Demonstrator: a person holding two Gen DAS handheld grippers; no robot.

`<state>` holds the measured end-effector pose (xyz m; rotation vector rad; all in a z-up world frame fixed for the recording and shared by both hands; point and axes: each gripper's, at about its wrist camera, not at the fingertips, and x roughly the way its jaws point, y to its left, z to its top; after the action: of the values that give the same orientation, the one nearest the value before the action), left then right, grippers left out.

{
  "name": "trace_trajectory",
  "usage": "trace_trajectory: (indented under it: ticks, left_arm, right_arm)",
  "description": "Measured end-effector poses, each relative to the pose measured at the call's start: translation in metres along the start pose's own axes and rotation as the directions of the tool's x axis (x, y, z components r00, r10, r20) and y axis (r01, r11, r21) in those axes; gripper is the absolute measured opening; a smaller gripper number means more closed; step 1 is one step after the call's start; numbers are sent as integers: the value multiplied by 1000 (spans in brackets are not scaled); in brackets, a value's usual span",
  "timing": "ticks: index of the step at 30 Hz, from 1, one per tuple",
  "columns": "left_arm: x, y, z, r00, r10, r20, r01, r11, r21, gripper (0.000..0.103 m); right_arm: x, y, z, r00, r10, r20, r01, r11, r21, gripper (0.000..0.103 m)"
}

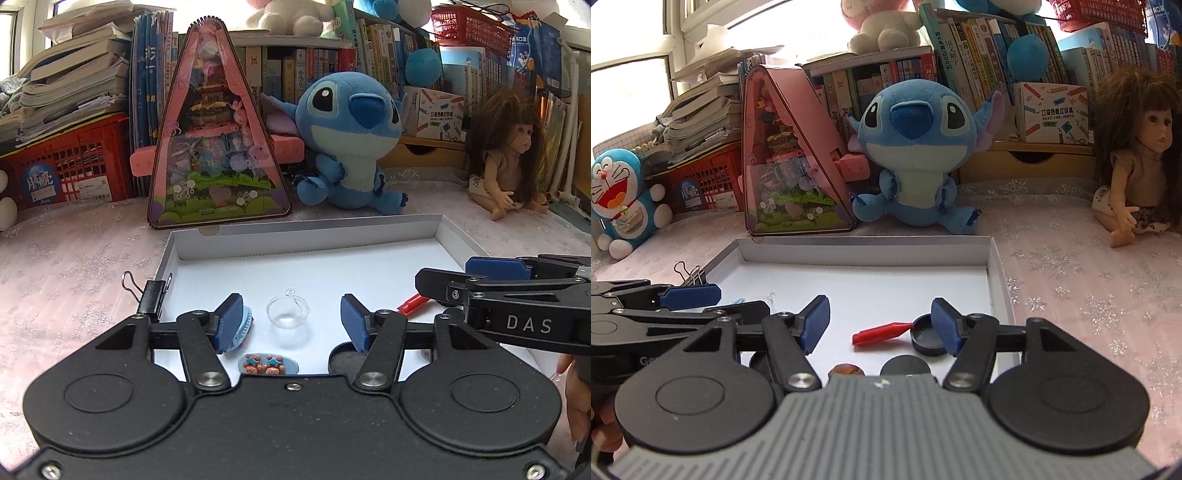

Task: Organize rigid objects
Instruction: 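Lower the dome and crayon into the tray and open both tools, then withdraw both open tools toward the walnut and black round lid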

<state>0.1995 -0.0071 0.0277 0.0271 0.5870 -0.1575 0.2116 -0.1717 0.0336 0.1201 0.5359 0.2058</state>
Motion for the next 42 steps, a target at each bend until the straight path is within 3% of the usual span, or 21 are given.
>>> trace_trajectory:
  ticks: [4,11,23,37,42]
  left_arm:
    - [-28,1,-5,999,-21,45,21,1000,16,74]
    - [-69,3,-21,994,-74,75,73,997,15,76]
    - [-107,-7,-63,989,-148,33,146,988,47,75]
    - [-102,-17,-96,980,-190,-57,193,980,46,64]
    - [-96,-18,-98,977,-198,-79,201,979,35,51]
  right_arm:
    - [-23,-3,-2,999,13,37,-12,1000,-29,80]
    - [-61,-13,-10,997,45,65,-43,998,-42,84]
    - [-103,-3,-45,993,104,62,-97,989,-112,88]
    - [-120,12,-82,993,113,19,-108,980,-169,91]
    - [-123,13,-90,991,131,2,-129,977,-168,92]
